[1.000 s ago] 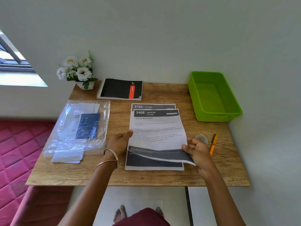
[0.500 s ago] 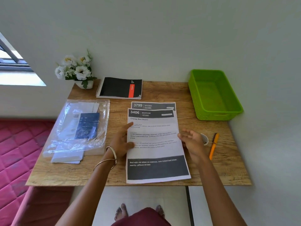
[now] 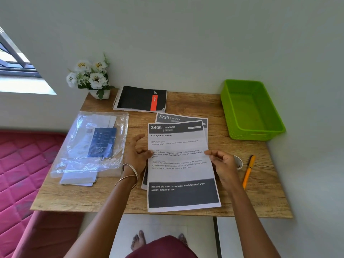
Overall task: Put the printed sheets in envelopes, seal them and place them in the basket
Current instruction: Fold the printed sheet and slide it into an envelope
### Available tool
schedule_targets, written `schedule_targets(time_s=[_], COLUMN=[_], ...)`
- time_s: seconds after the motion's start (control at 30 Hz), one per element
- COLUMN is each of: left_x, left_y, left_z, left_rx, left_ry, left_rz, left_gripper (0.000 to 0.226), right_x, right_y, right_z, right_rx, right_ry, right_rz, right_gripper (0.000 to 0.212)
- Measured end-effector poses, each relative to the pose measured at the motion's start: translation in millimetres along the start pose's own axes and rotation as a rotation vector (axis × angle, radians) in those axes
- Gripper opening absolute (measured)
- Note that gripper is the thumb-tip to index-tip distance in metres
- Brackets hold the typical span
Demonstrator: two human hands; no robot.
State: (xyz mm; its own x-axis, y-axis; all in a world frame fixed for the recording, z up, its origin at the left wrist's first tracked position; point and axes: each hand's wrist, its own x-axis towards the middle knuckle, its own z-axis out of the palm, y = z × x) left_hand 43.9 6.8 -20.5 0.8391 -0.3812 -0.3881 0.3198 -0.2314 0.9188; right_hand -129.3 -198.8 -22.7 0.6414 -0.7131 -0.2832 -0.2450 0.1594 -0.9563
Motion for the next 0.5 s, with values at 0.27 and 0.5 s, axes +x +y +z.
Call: schedule_targets(time_s=[0.27,0.5], left_x=[6.5,7.5], left_y=[4.9,13.2], left_z=[8.2,9.6], left_rx=[0.092,0.211], left_ry=[0.014,-0.029], left_rz=[0.017,0.026], left_gripper=[0.042,0.036], right_x=[2.7,25.7], right_y=[-4.4,-17.3], right_z=[-4.8,10.8], right_rx=[0.111,-0.031], right_ry=[-0.08,0.053], right_rz=[0.093,0.038], right_gripper=[0.014,0.023])
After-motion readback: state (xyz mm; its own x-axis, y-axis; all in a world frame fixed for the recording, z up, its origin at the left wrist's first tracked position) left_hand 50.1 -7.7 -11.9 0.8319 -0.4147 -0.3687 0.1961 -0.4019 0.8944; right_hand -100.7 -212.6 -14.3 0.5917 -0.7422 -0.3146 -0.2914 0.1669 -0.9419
